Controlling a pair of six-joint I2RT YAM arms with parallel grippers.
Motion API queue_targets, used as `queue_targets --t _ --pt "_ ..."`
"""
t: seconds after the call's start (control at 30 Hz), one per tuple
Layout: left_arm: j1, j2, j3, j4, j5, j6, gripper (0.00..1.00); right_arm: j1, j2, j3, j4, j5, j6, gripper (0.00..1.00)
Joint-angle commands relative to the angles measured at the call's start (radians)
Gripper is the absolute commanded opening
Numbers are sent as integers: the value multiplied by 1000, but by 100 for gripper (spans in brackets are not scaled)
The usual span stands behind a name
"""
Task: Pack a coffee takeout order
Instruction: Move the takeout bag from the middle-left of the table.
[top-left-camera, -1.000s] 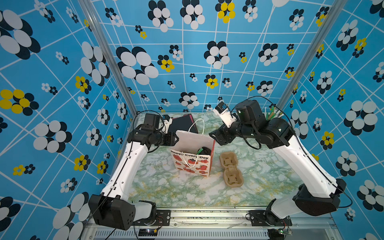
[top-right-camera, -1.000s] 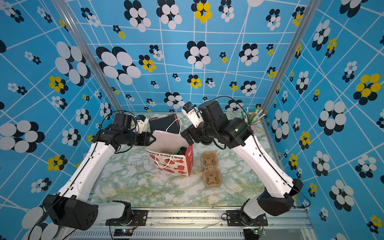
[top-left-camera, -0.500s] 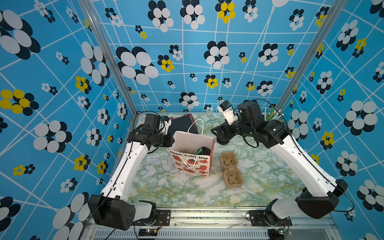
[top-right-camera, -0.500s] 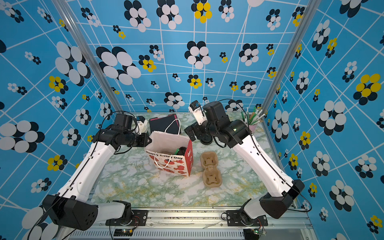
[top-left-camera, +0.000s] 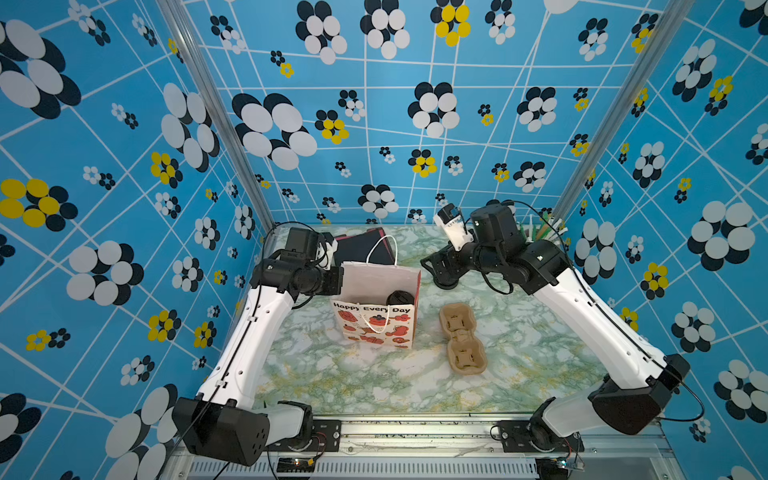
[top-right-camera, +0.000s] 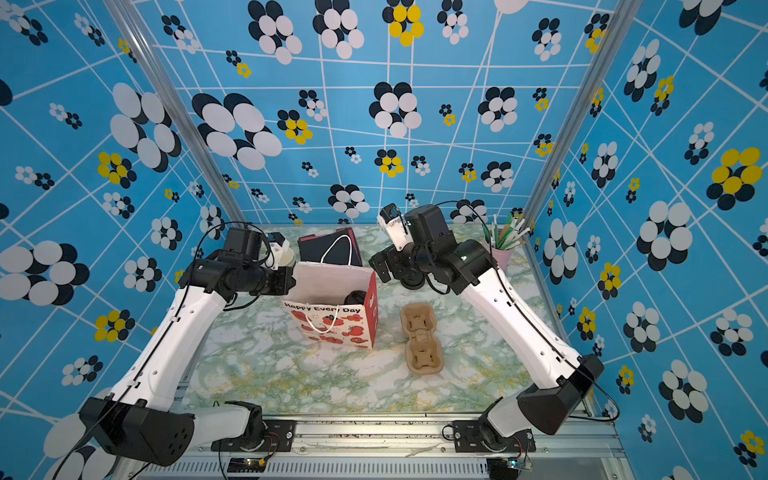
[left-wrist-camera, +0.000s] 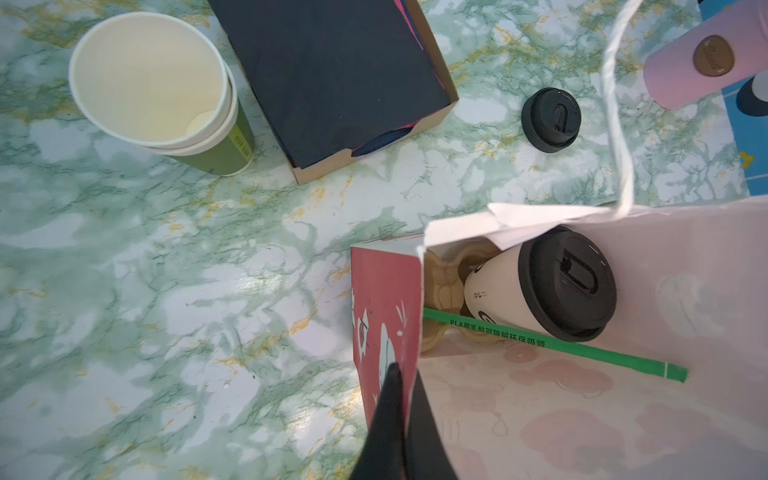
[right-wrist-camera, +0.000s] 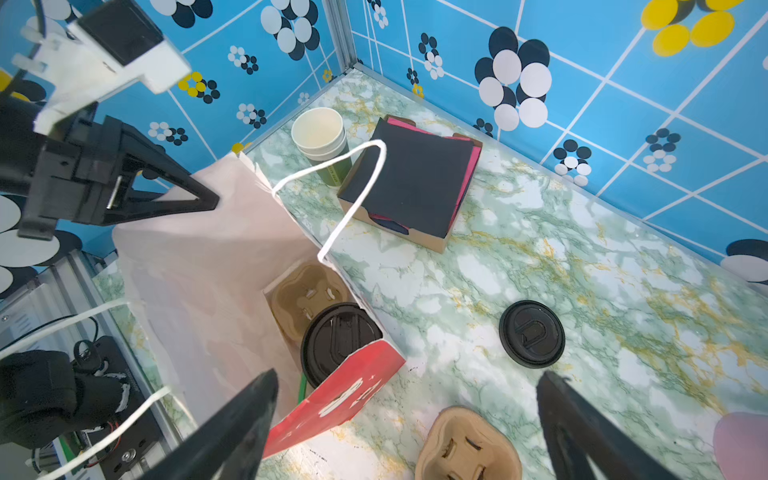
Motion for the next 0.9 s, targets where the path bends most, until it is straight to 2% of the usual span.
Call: queue_targets --t 0.0,0.53,0.87 --pt "3 -35 32 -43 -44 4 0 -12 18 -16 33 -25 19 99" --pt "173 -141 -64 -44 -27 23 0 -54 128 -34 130 -55 119 99" --pt "257 -176 -127 -27 -6 23 0 -63 306 32 195 -7 200 97"
